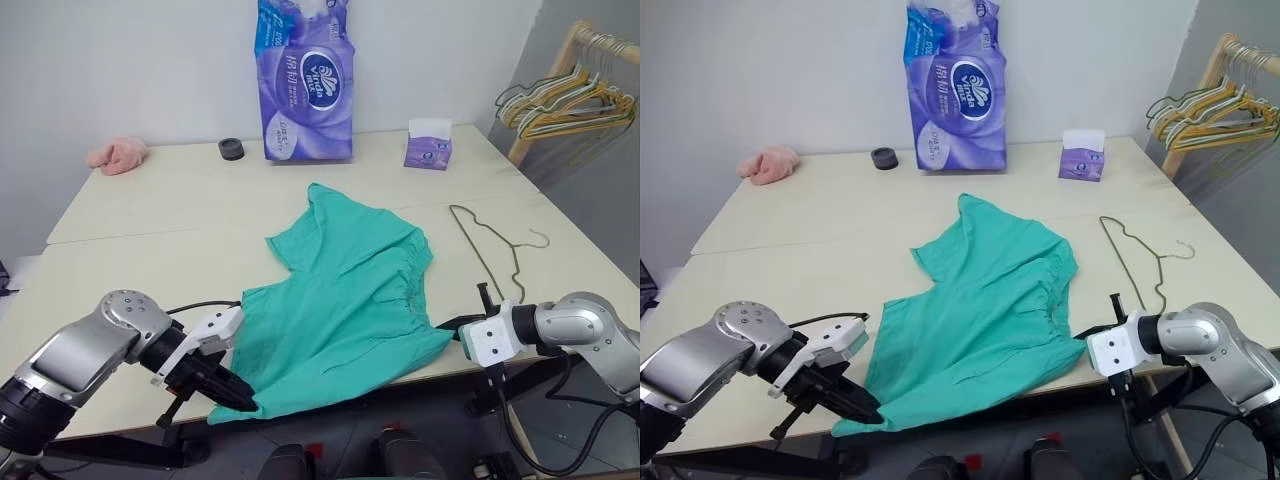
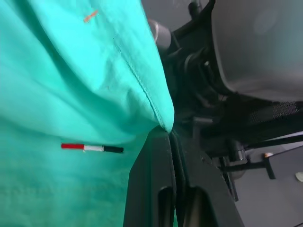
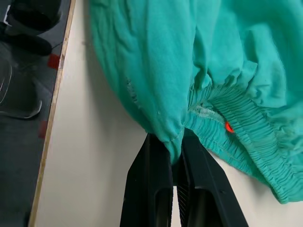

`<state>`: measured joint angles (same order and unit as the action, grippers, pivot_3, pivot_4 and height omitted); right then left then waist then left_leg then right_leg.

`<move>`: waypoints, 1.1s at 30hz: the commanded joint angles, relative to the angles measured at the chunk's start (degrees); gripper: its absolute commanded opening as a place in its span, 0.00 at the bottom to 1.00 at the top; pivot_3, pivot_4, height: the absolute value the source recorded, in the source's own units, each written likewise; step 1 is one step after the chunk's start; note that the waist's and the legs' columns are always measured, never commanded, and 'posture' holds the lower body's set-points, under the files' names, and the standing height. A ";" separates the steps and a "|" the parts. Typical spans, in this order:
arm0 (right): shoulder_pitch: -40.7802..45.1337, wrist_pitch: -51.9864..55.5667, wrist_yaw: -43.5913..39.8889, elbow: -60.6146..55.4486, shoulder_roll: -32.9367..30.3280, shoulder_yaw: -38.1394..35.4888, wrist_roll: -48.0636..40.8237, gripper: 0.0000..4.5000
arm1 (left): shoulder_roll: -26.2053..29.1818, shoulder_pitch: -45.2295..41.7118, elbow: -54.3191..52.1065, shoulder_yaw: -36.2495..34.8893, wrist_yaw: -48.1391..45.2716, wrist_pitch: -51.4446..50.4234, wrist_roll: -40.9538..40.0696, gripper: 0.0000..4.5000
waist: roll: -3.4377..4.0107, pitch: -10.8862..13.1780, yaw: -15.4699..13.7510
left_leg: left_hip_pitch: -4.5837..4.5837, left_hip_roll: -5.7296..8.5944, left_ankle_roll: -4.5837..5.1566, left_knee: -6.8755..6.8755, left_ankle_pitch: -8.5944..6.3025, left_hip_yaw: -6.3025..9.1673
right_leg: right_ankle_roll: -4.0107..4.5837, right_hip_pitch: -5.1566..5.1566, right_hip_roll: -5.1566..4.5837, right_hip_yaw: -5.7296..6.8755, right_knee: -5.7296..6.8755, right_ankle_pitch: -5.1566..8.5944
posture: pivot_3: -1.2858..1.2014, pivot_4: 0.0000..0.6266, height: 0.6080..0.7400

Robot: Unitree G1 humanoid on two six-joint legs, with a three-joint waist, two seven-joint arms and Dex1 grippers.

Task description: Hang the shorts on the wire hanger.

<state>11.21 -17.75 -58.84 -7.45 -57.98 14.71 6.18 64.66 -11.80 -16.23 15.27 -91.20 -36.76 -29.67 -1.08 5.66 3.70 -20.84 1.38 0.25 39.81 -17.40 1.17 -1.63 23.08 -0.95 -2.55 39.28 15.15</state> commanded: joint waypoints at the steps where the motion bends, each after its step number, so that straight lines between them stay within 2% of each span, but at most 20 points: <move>1: 0.46 0.42 -0.98 -1.92 -0.18 -1.72 -0.83 0.01 | 0.18 0.72 -3.37 -2.18 0.50 -1.61 -2.49 0.00 | 0.00 0.00 -0.10 | 0.00 -0.01 0.00 0.00 0.00 0.01 | 0.00 0.00 0.00 0.01 -0.01 0.00 | 0.48 0.10 1.00; 10: 0.96 -0.23 -2.81 -2.07 0.06 -1.81 -2.37 0.01 | 0.98 4.16 -6.50 -2.83 1.63 -1.61 -2.29 0.00 | 0.00 0.00 -0.33 | -0.01 -0.01 0.00 -0.01 0.00 0.01 | -0.01 -0.02 0.00 0.00 -0.09 -0.01 | 0.48 0.10 1.00; 12: 0.73 0.93 -3.53 -2.71 -0.24 -2.16 -2.98 0.00 | 1.03 4.19 -6.22 -2.53 2.05 -1.77 -1.71 0.10 | 0.00 0.00 -0.34 | -0.01 -0.01 0.00 -0.01 0.00 0.00 | -0.02 -0.02 0.00 0.00 -0.11 -0.02 | 0.48 0.10 1.00; 13: 0.64 1.73 -4.24 -3.08 -0.67 -2.31 -3.35 0.06 | 1.06 4.16 -6.17 -2.43 2.07 -1.70 -1.58 0.14 | 0.00 0.00 -0.35 | -0.01 -0.01 0.00 -0.01 0.00 0.01 | -0.03 -0.03 0.00 0.01 -0.12 -0.02 | 0.48 0.10 1.00; 18: 0.30 3.42 -6.32 -4.23 -3.01 -3.75 -4.00 0.41 | 0.65 4.28 -6.41 -2.87 2.81 -1.79 -1.92 0.46 | 0.00 0.00 -0.40 | -0.01 -0.01 0.00 -0.01 0.00 0.01 | -0.04 -0.04 0.00 0.01 -0.15 -0.02 | 0.48 0.10 1.00; 25: -3.64 6.44 -9.10 -3.22 -10.80 -9.78 -4.90 0.96 | -5.11 0.90 -5.94 -5.26 8.93 -3.23 -3.74 0.94 | -0.01 -0.02 -0.54 | -0.01 -0.01 0.00 0.01 0.00 0.00 | -0.17 -0.10 -0.03 0.02 -0.23 -0.04 | 0.47 0.09 1.00; 26: -3.87 7.49 -8.46 -3.00 -10.67 -11.10 -5.48 1.00 | -6.33 -0.15 -5.45 -5.87 10.01 -3.55 -4.17 0.99 | -0.01 -0.02 -0.50 | 0.01 -0.01 0.00 0.00 0.00 0.01 | -0.18 -0.14 -0.03 0.03 -0.25 -0.03 | 0.47 0.09 1.00; 29: -2.72 15.53 -4.61 -3.10 -7.78 -14.53 -7.63 1.00 | -12.33 -6.15 -1.59 -8.73 15.49 -6.01 -6.30 0.99 | -0.01 -0.02 -0.53 | 0.04 -0.01 0.00 0.04 0.00 0.02 | -0.22 -0.21 -0.03 0.03 -0.26 -0.06 | 0.47 0.09 1.00; 33: 1.31 36.37 5.46 -4.82 3.70 -16.40 -12.13 1.00 | -17.84 -11.37 4.62 -8.03 21.52 -4.29 -2.16 0.99 | -0.08 -0.08 -0.26 | 0.08 0.00 0.00 0.05 0.00 0.12 | -0.10 -0.34 -0.01 0.07 -0.29 -0.16 | 0.47 0.09 1.00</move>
<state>11.08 10.17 -58.06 -11.11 -56.98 0.04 -3.46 46.96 -22.72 -12.98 7.03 -71.06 -42.90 -33.97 -1.16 5.59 3.45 -20.76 1.38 0.25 39.85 -17.40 1.29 -1.73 22.75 -0.96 -2.50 38.99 14.99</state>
